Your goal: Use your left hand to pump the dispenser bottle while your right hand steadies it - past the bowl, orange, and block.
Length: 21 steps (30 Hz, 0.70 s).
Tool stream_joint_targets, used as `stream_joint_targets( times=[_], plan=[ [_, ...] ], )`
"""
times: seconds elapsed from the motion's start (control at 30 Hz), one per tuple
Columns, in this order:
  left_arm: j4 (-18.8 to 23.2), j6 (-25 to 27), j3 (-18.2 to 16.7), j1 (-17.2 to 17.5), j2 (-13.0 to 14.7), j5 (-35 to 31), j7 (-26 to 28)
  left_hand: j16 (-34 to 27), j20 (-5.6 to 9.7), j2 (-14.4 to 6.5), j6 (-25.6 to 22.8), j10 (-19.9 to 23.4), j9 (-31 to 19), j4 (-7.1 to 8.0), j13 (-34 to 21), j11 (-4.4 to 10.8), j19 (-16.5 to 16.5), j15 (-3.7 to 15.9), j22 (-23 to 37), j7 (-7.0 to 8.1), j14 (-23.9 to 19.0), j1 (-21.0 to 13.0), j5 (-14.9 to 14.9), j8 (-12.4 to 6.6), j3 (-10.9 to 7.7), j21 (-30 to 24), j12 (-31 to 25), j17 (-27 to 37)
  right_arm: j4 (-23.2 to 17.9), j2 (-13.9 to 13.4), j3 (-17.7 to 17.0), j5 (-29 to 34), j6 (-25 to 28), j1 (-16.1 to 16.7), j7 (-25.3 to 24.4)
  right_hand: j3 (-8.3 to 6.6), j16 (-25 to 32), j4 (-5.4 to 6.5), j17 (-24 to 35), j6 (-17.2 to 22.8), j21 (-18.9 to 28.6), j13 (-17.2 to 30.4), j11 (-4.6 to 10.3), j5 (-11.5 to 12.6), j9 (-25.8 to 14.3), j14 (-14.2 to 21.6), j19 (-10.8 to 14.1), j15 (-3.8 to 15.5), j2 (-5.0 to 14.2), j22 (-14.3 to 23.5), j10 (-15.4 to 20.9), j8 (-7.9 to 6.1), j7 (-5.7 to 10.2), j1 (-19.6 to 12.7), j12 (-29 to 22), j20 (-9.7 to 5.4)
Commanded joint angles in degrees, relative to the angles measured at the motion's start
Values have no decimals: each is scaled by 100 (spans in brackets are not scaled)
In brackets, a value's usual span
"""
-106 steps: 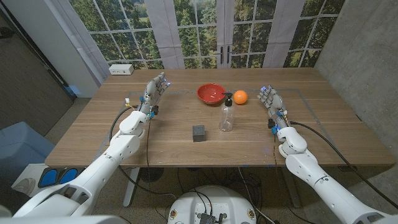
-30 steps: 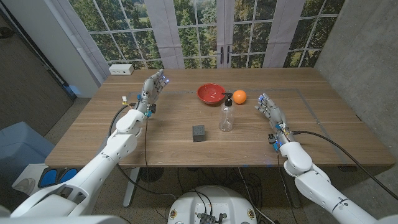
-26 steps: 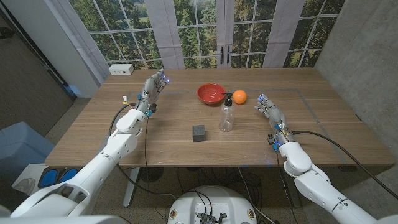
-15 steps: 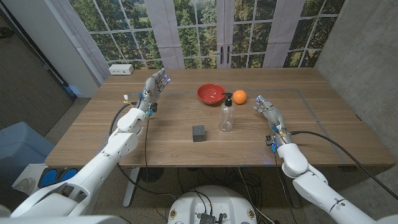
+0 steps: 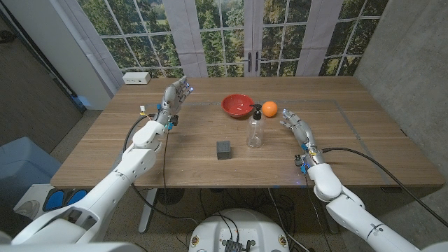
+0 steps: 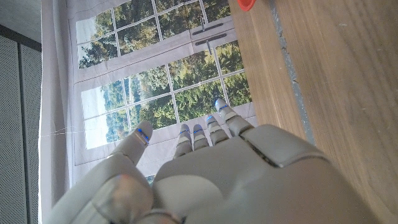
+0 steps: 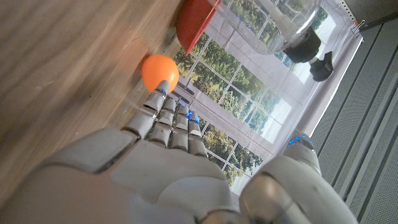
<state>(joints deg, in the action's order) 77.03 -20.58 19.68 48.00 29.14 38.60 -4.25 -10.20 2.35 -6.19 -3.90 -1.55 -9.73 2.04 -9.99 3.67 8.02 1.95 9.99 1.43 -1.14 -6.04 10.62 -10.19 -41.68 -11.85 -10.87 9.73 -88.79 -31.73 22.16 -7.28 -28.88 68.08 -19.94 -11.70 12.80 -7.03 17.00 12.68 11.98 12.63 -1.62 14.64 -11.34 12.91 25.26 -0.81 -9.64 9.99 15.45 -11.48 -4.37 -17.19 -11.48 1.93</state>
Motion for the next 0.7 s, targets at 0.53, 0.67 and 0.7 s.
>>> stream_joint_targets(
  times=[0.53, 0.67, 0.7],
  plan=[
    [376, -46, -82, 308, 89, -15, 201, -27, 183, -325, -105, 82, -18, 69, -13, 3, 67, 205, 13, -22, -72, 102, 43, -39, -18, 2, -25, 26, -306, -316, 244, 838, 396, -175, -5, -8, 21, -63, 2, -36, -2, 12, 56, 119, -19, 12, 71, 57, 117, 24, 26, -15, 20, -132, -27, -92],
    [385, -41, -90, 320, 73, -4, 235, -29, 179, -329, -117, 85, -18, 79, -13, -9, 71, 203, 13, -28, -79, 112, 44, -42, -19, 3, -24, 27, -313, -273, 299, 1009, 445, -214, -137, 52, 8, -148, -20, -72, -46, 15, 69, 198, -22, -19, -8, 40, 30, 23, 7, -31, 12, -291, -24, 372],
    [397, -9, -94, 322, 70, 26, 236, -30, 179, -329, -121, 87, -18, 81, -13, -11, 73, 201, 13, -25, -81, 113, 45, -43, -19, 2, -25, 28, -347, -289, 316, 1021, 529, -227, -107, 115, -4, -150, -27, -83, -95, 17, 70, 215, -25, -58, -135, 19, -15, 22, -8, -36, 13, -290, -21, 572]
  ],
)
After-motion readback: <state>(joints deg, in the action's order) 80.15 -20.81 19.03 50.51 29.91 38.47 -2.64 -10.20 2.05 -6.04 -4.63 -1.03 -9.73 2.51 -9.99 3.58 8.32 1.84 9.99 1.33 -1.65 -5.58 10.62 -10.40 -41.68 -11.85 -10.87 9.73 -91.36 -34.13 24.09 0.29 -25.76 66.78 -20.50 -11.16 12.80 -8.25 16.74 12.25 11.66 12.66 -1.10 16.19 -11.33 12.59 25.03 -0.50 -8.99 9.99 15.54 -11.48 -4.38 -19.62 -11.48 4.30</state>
